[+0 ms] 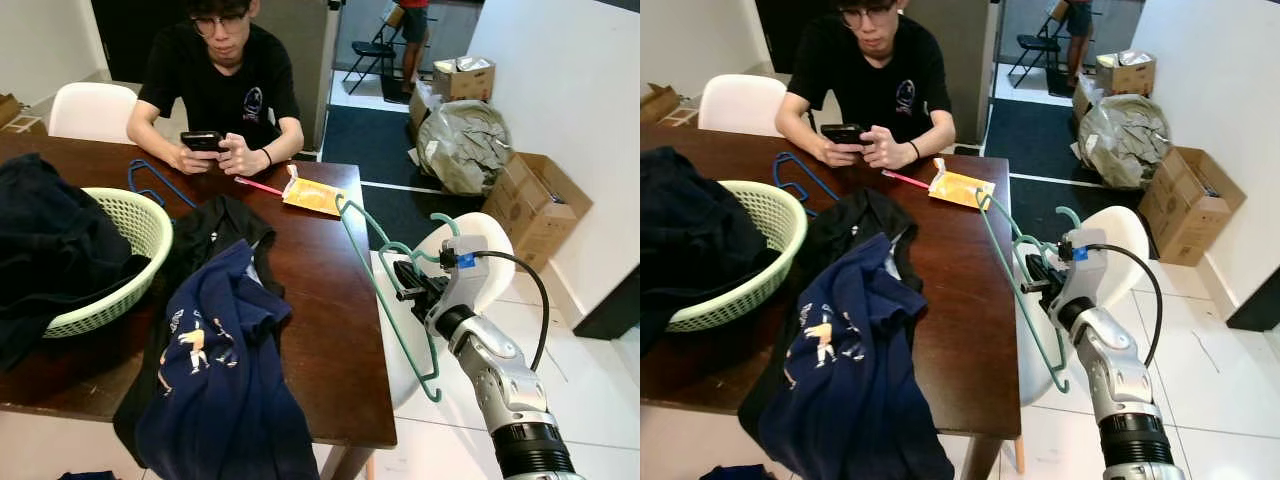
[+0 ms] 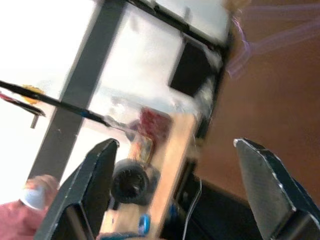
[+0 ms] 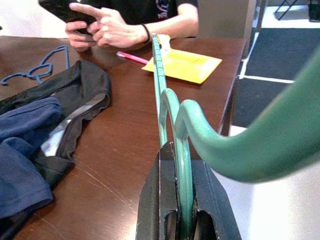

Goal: Hang hanger

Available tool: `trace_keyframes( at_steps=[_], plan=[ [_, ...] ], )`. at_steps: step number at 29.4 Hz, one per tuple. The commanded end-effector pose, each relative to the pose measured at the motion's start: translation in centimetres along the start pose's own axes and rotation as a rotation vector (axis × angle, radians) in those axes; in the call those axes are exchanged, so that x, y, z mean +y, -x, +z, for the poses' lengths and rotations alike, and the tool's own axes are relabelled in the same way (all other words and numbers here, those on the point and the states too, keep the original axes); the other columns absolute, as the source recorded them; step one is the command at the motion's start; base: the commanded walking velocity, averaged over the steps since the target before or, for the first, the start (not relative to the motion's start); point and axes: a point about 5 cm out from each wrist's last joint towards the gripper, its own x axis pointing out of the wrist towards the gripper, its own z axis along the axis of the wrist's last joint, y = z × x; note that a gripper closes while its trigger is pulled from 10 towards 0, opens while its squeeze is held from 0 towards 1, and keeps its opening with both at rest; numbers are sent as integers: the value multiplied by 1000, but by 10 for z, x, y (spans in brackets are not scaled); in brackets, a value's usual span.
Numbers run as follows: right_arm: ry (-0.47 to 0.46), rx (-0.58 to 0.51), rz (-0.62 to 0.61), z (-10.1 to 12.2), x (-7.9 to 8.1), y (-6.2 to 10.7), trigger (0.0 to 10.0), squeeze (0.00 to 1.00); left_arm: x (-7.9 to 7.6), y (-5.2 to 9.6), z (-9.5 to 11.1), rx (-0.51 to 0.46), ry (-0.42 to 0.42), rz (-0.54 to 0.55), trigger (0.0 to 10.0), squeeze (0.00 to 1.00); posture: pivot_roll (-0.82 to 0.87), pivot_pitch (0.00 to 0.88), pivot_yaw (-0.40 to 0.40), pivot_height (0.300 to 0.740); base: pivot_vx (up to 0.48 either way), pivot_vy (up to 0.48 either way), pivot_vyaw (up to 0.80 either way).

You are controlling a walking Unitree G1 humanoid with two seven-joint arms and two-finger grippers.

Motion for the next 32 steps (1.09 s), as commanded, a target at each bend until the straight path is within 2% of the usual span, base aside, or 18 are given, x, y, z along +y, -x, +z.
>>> trace_keyframes(
  at_steps=[1, 2, 3, 5, 6, 9, 12, 16, 24, 25, 26, 27, 28, 31, 32],
  plan=[
    [2, 2, 1, 2, -1, 1, 10000, 0, -1, 8, 35, -184, 24, -22, 10000, 0, 97, 5, -67, 740, 0, 0, 0],
    [2, 2, 0, 2, -2, 1, 10000, 0, -9, 11, 43, -230, 47, -46, 10000, 0, 97, 6, -67, 740, 0, 0, 0],
    [2, 2, -1, 2, -2, 1, 10000, 0, -13, 13, 46, -248, 57, -58, 10000, 0, 97, 6, -67, 740, 0, 0, 0],
    [1, 1, -2, 2, -2, 0, 10000, 0, -33, 15, 48, -261, 57, -84, 10000, 0, 100, 8, -66, 740, 0, 0, 0],
    [1, 1, -2, 2, -2, 0, 10000, 0, -33, 15, 48, -261, 57, -84, 10000, 0, 100, 8, -66, 740, 0, 0, 0],
    [0, 1, -1, 3, -1, 0, 10000, 0, -88, 25, 53, -316, 31, -206, 10000, 0, 97, 6, -66, 740, 0, 0, 0],
    [1, 0, -2, 3, -1, -1, 10000, 0, -124, 34, 49, -316, -50, -296, 10000, 0, 93, 5, -65, 740, 0, 0, 0],
    [2, -1, -3, 3, -1, 0, 10000, 0, -136, 37, 47, -312, -99, -312, 10000, 0, 91, 5, -60, 740, 0, 0, 0],
    [0, -2, -5, 3, -2, -1, 10000, 0, -134, 41, 48, -295, -81, -309, 10000, 0, 94, 4, -60, 740, 0, 0, 0],
    [-1, -3, -6, 3, -1, -1, 10000, 0, -140, 48, 43, -256, -68, -345, 10000, 0, 95, 1, -44, 740, 0, 0, 0],
    [-1, -3, -6, 3, -1, -1, 10000, 0, -140, 48, 43, -256, -68, -345, 10000, 0, 95, 1, -44, 740, 0, 0, 0],
    [-5, -5, -9, 3, 0, -1, 10000, 0, -153, 65, 36, -177, -34, -431, 10000, 0, 94, 2, -39, 740, 0, 0, 0],
    [-5, -5, -9, 3, 0, -1, 10000, 0, -153, 65, 36, -177, -34, -431, 10000, 0, 94, 2, -39, 740, 0, 0, 0],
    [-8, -3, -8, 3, 0, -2, 10000, 0, -163, 82, 32, -128, -24, -502, 10000, 0, 99, 1, -39, 740, 0, 0, 0],
    [-8, -3, -8, 3, 0, -2, 10000, 0, -163, 82, 32, -128, -24, -502, 10000, 0, 99, 1, -39, 740, 0, 0, 0]
  ],
)
